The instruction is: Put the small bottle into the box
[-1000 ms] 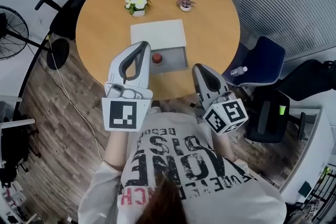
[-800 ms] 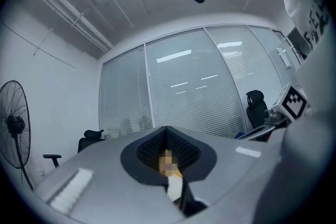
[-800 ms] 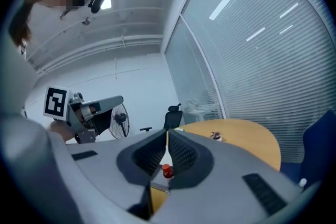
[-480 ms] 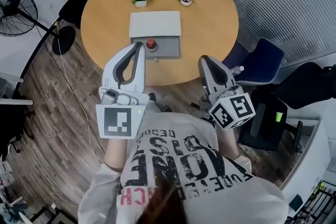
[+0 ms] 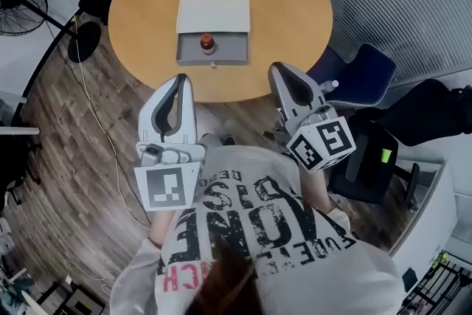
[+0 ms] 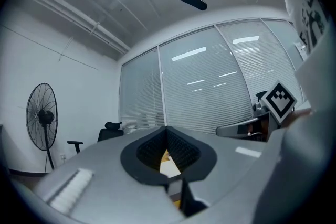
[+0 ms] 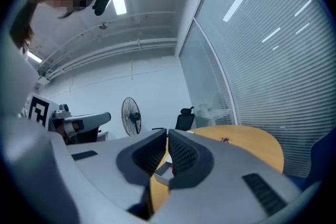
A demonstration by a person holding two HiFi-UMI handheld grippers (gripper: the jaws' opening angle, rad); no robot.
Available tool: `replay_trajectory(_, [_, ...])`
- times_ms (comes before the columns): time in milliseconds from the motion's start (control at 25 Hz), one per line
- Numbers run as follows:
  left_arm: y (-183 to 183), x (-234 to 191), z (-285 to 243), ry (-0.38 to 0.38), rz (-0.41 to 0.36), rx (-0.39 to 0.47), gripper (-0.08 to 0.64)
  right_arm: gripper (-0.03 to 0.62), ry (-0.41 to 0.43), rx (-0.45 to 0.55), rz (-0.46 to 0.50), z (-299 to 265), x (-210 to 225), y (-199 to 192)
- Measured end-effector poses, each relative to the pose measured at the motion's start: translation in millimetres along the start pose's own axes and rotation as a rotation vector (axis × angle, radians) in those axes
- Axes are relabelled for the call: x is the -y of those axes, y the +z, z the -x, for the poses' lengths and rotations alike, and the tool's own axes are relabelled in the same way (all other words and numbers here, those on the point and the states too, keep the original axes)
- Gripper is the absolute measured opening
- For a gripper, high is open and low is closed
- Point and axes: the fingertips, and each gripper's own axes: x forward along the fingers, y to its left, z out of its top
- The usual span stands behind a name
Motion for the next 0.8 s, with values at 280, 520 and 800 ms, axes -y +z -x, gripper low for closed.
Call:
replay_trajectory(280, [-19, -10, 2, -0.014, 0.024, -0.043, 0.011, 0.018, -0.015, -0.008, 0.007, -5, -5, 2])
replay_trajectory(520, [-22, -26, -8, -0.033, 0.013, -0.059, 0.011, 0.018, -0.036, -0.034, 0.004, -15, -7, 0])
replay_trajectory(800, [-26, -51, -22, -0.022, 0.015, -0.06, 0.011, 0.018, -0.059, -0.046, -0.01, -32, -8, -3])
